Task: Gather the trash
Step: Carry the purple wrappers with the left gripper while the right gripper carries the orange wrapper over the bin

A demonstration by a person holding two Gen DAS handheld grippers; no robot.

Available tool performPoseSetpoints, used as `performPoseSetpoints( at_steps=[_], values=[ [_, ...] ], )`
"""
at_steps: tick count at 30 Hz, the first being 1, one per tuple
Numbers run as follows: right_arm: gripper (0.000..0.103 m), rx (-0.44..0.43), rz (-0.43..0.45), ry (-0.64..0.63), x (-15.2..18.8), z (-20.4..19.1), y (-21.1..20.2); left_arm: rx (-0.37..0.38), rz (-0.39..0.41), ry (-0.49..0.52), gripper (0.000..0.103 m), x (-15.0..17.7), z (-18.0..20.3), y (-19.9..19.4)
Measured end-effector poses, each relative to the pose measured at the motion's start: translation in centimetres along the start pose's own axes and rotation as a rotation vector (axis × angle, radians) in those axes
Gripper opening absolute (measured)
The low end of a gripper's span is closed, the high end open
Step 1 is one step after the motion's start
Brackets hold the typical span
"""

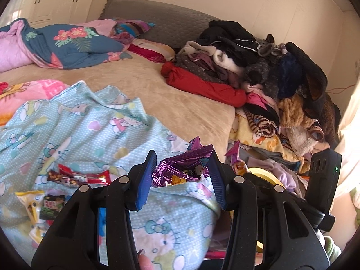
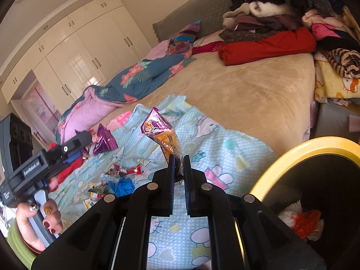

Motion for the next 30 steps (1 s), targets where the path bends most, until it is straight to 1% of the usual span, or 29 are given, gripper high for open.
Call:
performPoseSetpoints(
  at_steps=[7, 15, 30],
  values=[
    [0.008, 0.020, 0.029, 0.034, -0.3, 2.0, -2.0, 0.033, -0.013, 0.021, 0.038, 0.9, 2.3, 0.3],
    [0.008, 0.067, 0.060, 0.075, -0.5, 4.6, -4.3, 0.066, -0.025, 0.051, 0.038, 1.8, 4.6, 0.5],
    [0.008, 0.143, 0.078, 0.162, 0.0, 9.8, -7.1, 0.114, -0.068, 0.101, 0.038, 4.1, 8.6, 1.8]
  ],
)
Point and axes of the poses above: each gripper's, at about its wrist camera, not at the fingertips, and y roughly the way its jaws point, z to its right, x to its underside, the point moved 9 cm from there along y, roughly the way its jaws point, and after that the axes turned 2 degrees about x, right-handed, at the moved point
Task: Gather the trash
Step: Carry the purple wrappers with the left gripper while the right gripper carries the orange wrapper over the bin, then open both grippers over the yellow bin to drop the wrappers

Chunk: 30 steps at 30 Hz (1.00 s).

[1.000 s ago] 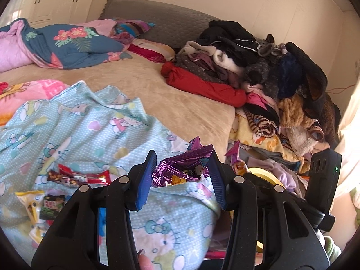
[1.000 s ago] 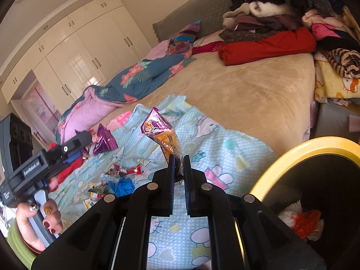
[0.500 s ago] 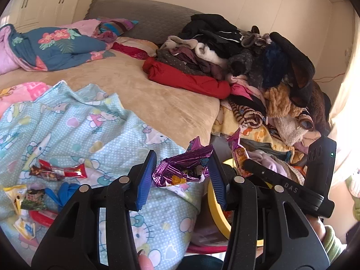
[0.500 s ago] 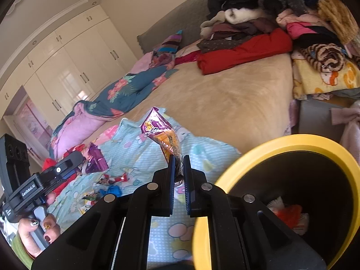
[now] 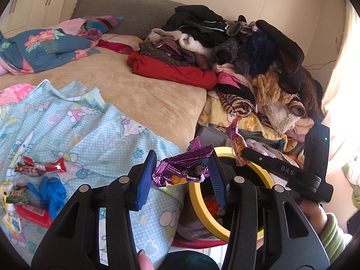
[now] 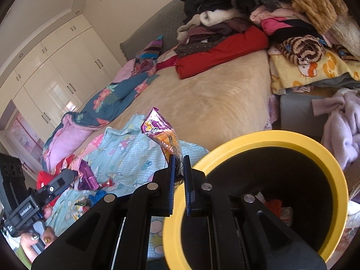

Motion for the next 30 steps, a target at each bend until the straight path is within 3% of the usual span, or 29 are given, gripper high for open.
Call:
performPoseSetpoints(
  at_steps=[15, 30],
  values=[
    [0.008, 0.101, 0.009, 0.151, -0.2, 6.6, -1.3, 0.051, -0.065, 0.062, 0.038, 2.2, 4.2, 3.2],
    [0.008, 0.155, -0.065, 0.298, 1.7, 10.9, 0.0, 0.080, -0.153, 0.137, 0.038, 5.4, 7.1, 6.6]
  ],
)
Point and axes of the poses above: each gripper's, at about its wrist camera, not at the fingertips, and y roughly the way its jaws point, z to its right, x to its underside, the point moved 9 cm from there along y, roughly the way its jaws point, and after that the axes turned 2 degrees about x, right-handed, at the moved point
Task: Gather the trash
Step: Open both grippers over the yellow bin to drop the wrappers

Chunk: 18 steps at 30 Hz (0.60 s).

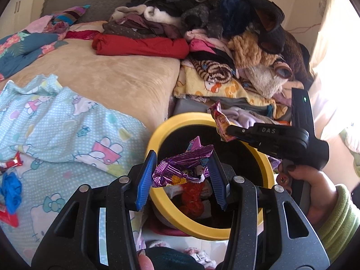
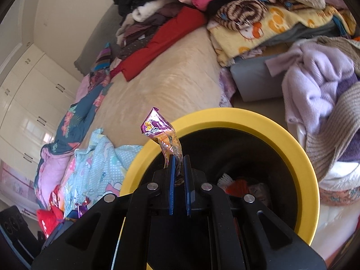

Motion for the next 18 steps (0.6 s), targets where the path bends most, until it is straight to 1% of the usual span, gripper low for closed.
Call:
performPoseSetpoints(
  at_steps=[5, 6, 11, 13, 14, 15, 16, 17, 18],
  values=[
    [0.008, 0.034, -0.019, 0.025, 0.2, 1.1, 0.4, 0.019, -0.044, 0.032, 0.038, 1.0, 1.5, 1.8],
    [0.009, 0.051, -0.024, 0.033, 0.3, 1.5, 0.5, 0.023, -0.054, 0.041, 0.038, 1.3, 1.9, 2.2],
    [0.011, 0.083, -0.022, 0.057, 0.1, 2.4, 0.6, 0.039, -0.095, 0.078, 0.039, 2.2, 3.2, 4.1],
    [0.027, 0.098, -0.019, 0.070, 0.0, 2.7, 0.6, 0.042, -0.105, 0.079, 0.041, 2.4, 3.2, 4.7],
    [0.041, 0.101, -0.015, 0.079, -0.1, 2.9, 0.5, 0.043, -0.106, 0.080, 0.045, 2.4, 3.1, 4.8],
    [0.043, 0.100, -0.012, 0.086, -0.1, 2.9, 0.5, 0.042, -0.106, 0.078, 0.048, 2.4, 3.0, 4.9],
    [0.043, 0.101, -0.010, 0.087, -0.1, 2.9, 0.4, 0.039, -0.105, 0.074, 0.050, 2.4, 2.9, 4.9],
    [0.044, 0.101, -0.007, 0.088, -0.2, 2.9, 0.4, 0.035, -0.102, 0.070, 0.060, 2.4, 2.8, 4.9],
    [0.048, 0.101, -0.004, 0.090, -0.2, 2.9, 0.4, 0.027, -0.094, 0.060, 0.075, 2.3, 2.4, 4.8]
  ],
)
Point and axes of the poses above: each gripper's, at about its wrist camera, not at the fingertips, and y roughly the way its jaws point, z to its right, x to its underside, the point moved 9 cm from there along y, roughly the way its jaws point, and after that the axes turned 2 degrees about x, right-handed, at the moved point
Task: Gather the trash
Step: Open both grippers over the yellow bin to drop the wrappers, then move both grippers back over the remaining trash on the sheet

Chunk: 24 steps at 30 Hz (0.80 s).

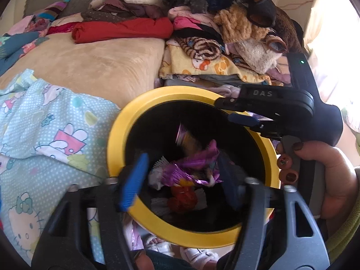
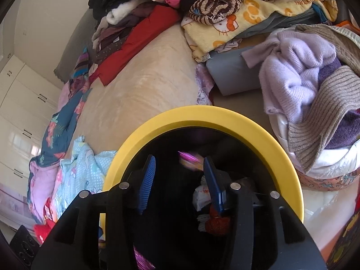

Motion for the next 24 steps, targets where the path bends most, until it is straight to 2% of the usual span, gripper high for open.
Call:
performPoseSetpoints(
  at_steps=[3, 8, 20, 24],
  values=[
    [0.054, -0.023, 0.011, 0.007, -0.2, -0.5, -0.1, -0.003, 0.032, -0.039, 0.092, -0.3, -0.8, -0.9],
    [0.064, -0.056, 0.045, -0.032, -0.4, -2.5, -0.6, -0.063, 0.070, -0.090, 0.092, -0.5, -3.0, -2.8],
    [0.075, -0.103, 0.120, -0.192, 0.3, -7.5, -1.7, -0.169, 0.146, -0.142, 0.092, -0.4, -6.9, -7.3],
    [0.075, -0.120, 0.132, -0.228, 0.7, -8.7, -2.0, -0.194, 0.171, -0.148, 0.092, -0.3, -7.8, -8.7]
  ],
)
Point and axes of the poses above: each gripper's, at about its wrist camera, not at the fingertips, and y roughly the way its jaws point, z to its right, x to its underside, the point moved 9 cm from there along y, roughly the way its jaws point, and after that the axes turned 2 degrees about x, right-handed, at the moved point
